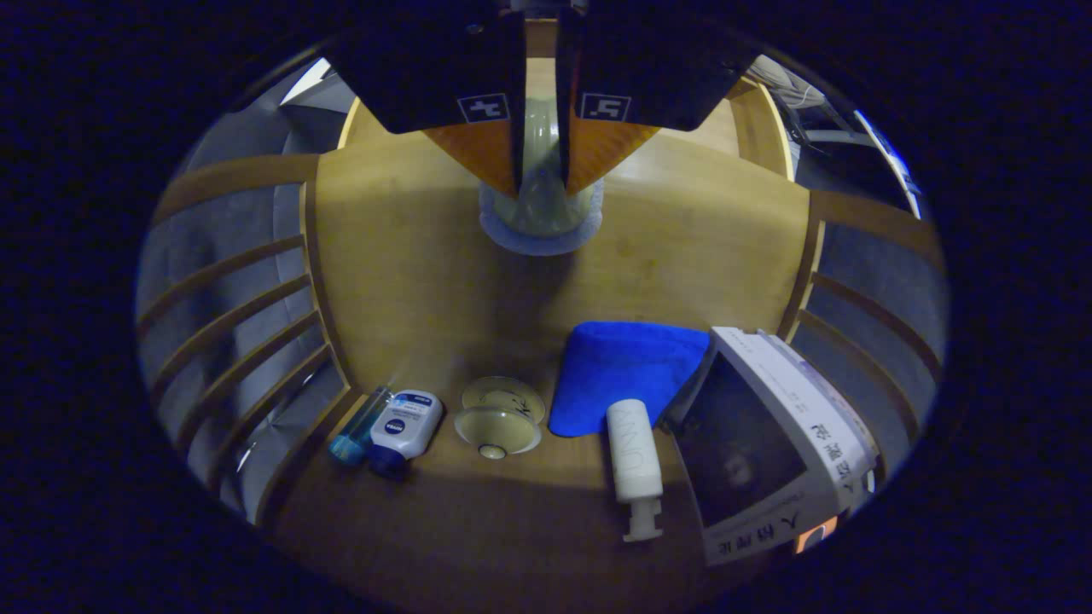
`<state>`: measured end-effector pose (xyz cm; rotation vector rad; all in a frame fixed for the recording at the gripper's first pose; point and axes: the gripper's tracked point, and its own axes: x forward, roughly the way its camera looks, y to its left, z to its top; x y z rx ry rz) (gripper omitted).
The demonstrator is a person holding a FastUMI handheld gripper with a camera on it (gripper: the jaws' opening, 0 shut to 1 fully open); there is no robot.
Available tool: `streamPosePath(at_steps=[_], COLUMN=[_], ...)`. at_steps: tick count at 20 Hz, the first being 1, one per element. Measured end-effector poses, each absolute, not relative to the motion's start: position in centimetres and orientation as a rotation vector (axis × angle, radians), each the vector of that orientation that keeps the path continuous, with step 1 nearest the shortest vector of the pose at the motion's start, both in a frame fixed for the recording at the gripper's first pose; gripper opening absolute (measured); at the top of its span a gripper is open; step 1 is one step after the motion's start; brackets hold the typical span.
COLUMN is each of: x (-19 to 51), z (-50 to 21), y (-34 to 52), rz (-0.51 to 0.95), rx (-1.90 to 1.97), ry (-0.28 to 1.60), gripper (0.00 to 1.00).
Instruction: Pull open the drawer, take out the items inside it, and place them on the countertop above the cabinet.
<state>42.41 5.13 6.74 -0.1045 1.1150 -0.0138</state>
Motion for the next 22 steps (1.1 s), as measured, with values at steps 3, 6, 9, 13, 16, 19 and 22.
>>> streamPosePath(at_steps=[3,6,9,13,16,19,22], x=[43.0,43.5,43.8,44.2,43.7,42.5,40.5], z=[5.7,5.2,5.0,5.2,5.8,6.6,7.4], y=[5.0,4.9,4.7,4.4,4.7,4.6,4.7], rz=[-0.01,0.007,0.015,0.015,0.022,0.031,0.054], rx=[-0.093,-0.081,-0.059,-0.027,-0.006,-0.012,-0.023], ry=[1.146,1.147,1.136,1.105,1.08,1.053,1.014], gripper=[0.18,0.2,0.25,0.4,0.51,0.51,0.55])
